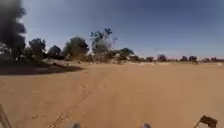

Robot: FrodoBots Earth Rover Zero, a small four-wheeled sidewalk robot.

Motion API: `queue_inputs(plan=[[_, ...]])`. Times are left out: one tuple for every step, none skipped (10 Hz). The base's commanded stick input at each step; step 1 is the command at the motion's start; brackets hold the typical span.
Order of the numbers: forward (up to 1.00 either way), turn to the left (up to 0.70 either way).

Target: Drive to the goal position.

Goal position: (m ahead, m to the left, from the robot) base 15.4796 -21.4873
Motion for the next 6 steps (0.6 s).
queue_inputs(plan=[[0.70,0.00],[0.70,0.00],[0.70,0.00],[0.70,0.00],[0.70,0.00],[0.70,0.00]])
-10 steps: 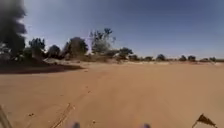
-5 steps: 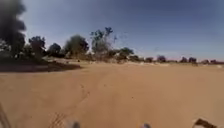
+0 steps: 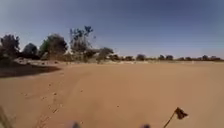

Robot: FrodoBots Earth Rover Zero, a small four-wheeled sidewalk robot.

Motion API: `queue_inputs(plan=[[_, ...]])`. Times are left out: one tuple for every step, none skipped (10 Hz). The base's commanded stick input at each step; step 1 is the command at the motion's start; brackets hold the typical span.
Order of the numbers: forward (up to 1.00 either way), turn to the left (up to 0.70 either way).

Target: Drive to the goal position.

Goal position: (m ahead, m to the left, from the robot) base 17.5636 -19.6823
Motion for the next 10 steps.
queue_inputs(plan=[[0.70,0.00],[0.70,0.00],[0.70,0.00],[0.70,0.00],[0.70,0.00],[0.70,0.00],[0.70,0.00],[0.70,0.00],[0.70,0.00],[0.70,0.00]])
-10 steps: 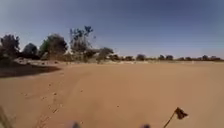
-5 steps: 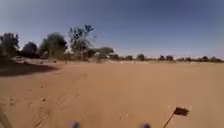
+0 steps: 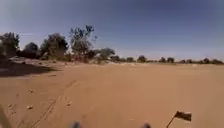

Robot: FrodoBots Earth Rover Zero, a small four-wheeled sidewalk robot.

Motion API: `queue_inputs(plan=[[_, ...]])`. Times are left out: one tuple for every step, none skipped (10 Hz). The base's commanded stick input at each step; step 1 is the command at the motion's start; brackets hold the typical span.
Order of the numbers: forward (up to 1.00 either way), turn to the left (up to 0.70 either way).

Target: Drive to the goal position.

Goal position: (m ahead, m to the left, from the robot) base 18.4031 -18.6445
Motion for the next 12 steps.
queue_inputs(plan=[[0.70,0.00],[0.70,0.00],[0.70,0.00],[0.70,0.00],[0.70,0.00],[0.70,0.00],[0.70,0.00],[0.70,0.00],[0.70,0.00],[0.70,0.00],[0.70,0.00],[0.70,0.00]])
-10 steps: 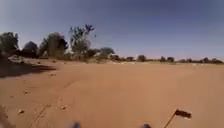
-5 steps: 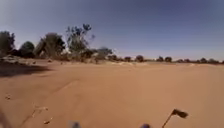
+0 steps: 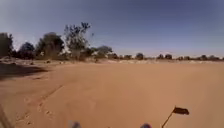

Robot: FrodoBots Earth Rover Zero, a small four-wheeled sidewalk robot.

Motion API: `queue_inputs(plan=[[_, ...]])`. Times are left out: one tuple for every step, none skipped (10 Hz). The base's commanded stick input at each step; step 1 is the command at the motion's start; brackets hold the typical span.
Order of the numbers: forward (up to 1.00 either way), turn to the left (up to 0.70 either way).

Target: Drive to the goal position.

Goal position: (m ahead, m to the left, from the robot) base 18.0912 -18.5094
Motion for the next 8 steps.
queue_inputs(plan=[[0.70,0.00],[0.70,0.00],[0.70,0.00],[0.70,0.00],[0.70,0.00],[0.70,0.00],[0.70,0.00],[0.70,0.00]])
